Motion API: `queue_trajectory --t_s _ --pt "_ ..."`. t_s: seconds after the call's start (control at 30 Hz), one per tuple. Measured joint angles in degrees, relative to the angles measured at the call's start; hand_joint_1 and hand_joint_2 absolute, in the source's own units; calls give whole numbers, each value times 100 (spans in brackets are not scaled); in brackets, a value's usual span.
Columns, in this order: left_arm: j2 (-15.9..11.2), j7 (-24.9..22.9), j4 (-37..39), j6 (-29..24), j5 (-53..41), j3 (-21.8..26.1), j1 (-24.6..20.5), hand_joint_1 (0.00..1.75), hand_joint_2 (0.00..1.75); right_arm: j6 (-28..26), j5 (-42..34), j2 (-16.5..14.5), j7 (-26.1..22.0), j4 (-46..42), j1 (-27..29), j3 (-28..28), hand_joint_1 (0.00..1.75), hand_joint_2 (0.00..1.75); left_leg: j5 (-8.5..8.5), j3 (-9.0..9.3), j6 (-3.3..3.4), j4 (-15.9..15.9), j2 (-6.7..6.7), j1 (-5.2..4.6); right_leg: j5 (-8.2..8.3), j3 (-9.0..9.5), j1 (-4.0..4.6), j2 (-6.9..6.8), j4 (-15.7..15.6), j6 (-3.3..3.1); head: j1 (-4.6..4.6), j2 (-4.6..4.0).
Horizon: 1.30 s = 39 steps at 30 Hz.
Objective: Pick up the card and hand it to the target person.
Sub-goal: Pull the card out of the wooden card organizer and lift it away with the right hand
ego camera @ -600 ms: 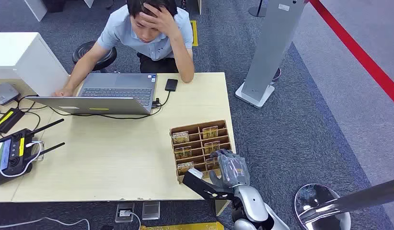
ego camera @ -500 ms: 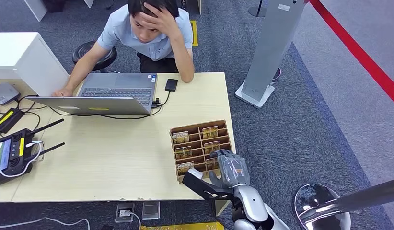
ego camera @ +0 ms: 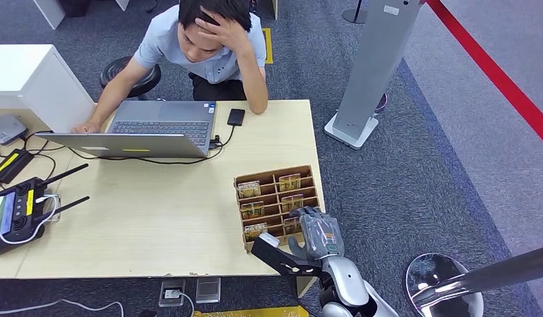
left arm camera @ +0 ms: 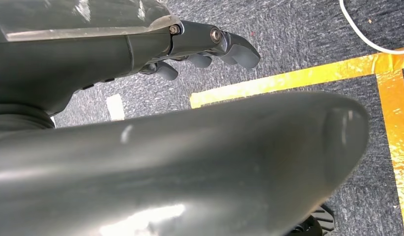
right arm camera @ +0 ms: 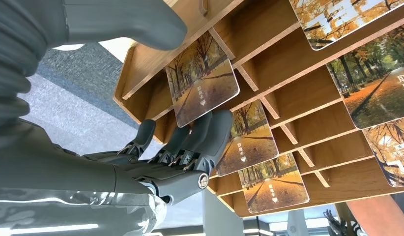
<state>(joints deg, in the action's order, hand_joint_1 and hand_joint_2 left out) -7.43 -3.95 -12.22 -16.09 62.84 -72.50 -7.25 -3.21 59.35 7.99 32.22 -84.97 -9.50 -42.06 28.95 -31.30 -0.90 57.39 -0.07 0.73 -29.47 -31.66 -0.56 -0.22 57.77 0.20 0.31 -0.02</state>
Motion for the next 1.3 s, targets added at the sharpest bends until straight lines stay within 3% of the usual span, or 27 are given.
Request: queue_trajectory --t_s 0.3,1.03,1.3 --pt "0 1 0 0 1 0 1 0 0 3 -2 -1 0 6 -9 -1 130 175 0 0 0 0 0 0 0 0 0 0 0 0 1 0" --pt "-9 19 0 -320 -103 -1 3 0 0 -14 -66 7 75 -23 -14 -7 129 175 0 4 0 0 1 0 0 3 0 0 0 0 1 0" --pt "-10 24 0 -330 -101 -1 21 0 0 23 -139 186 233 -605 -42 100 129 175 0 3 0 0 1 0 0 2 0 1 0 0 1 0"
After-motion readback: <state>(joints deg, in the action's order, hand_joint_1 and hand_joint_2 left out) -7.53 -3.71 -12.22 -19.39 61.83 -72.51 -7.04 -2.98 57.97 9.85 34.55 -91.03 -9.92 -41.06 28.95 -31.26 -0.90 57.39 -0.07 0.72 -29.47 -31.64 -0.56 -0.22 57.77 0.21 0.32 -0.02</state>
